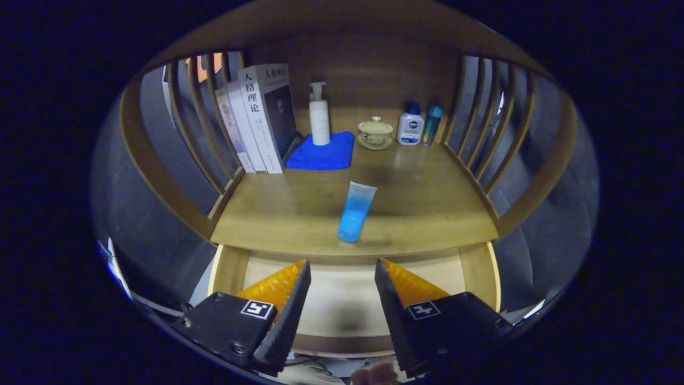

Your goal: Pull open the drawer, take out the items inside it, and place them on the countertop above the cabinet.

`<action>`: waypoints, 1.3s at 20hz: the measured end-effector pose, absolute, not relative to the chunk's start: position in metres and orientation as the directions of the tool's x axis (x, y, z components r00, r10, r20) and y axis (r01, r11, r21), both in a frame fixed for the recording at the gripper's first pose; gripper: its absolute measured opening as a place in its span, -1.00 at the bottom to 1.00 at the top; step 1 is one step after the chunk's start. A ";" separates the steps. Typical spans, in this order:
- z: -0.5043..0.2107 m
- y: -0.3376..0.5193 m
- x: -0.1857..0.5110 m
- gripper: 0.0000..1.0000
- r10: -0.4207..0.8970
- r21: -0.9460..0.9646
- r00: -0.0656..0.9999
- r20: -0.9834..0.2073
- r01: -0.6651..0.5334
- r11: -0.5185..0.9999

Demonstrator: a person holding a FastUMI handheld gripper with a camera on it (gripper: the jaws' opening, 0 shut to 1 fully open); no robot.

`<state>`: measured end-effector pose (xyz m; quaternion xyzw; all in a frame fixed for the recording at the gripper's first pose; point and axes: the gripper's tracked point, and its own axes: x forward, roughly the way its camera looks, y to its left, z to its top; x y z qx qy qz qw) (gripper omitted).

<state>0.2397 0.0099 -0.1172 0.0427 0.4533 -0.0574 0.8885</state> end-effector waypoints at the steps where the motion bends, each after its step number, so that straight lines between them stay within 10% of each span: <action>1: -0.113 0.011 0.230 0.53 -0.061 0.024 0.599 -0.798 0.134 0.991; 15: -0.020 0.026 0.124 0.54 0.015 0.113 0.912 -0.411 0.034 0.993; 20: -0.016 0.029 0.093 0.99 0.038 0.124 0.962 -0.269 -0.004 0.992; 26: -0.045 0.024 0.065 0.99 0.018 0.101 0.986 -0.167 -0.001 0.995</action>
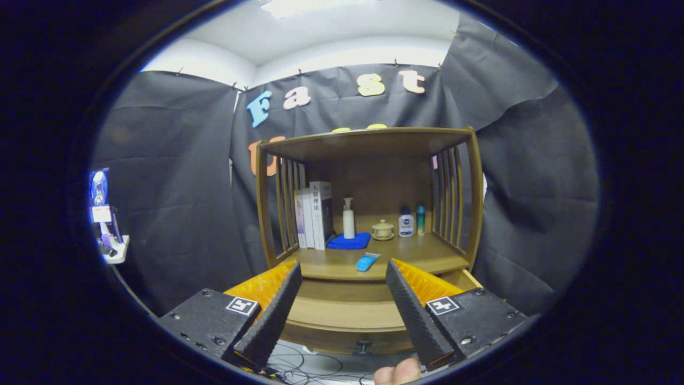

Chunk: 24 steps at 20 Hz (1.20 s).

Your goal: Pull open the drawer, take out the items inside it, and place them on the countertop above the cabinet.

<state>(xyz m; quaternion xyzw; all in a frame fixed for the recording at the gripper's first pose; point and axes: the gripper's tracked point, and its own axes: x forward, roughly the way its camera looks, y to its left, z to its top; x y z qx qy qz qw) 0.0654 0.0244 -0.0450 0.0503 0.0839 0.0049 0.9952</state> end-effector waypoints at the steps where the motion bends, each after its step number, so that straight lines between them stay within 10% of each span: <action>1: -0.052 0.024 0.062 0.99 0.017 0.097 0.987 -0.161 -0.001 0.995; 24: -0.233 0.011 0.046 1.00 -0.079 -0.016 0.962 -0.261 0.077 0.997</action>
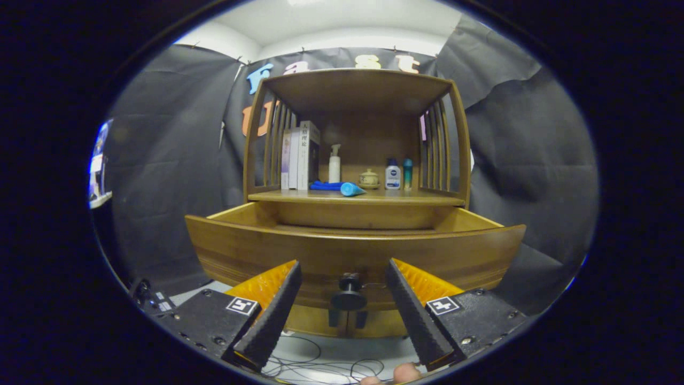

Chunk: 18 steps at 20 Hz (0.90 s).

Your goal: Pull open the drawer, take out the items inside it, and place them on the countertop above the cabinet.

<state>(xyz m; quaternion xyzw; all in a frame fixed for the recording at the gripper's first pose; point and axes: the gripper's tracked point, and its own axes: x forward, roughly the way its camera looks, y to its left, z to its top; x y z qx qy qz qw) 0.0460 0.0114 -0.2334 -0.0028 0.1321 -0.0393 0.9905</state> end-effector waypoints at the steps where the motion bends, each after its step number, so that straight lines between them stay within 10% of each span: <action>1: -0.240 0.010 0.047 0.99 -0.088 -0.018 0.958 -0.273 0.087 0.996; 18: -0.272 -0.003 0.075 0.99 -0.166 -0.013 0.944 -0.284 0.169 0.986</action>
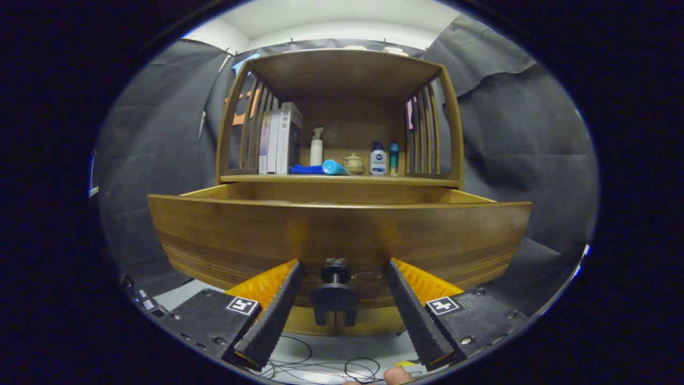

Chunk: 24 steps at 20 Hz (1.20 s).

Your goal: Pull open the drawer, take out the items inside it, and place them on the countertop above the cabinet.

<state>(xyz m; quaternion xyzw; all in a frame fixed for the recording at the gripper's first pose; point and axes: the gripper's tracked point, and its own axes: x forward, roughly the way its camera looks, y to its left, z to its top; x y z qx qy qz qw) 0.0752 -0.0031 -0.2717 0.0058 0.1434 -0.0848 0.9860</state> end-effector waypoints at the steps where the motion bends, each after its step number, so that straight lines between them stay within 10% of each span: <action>1: -0.271 -0.003 0.076 0.98 -0.166 -0.015 0.945 -0.281 0.169 0.986; 24: -0.273 -0.010 0.176 0.96 -0.174 -0.047 0.922 -0.346 0.168 0.985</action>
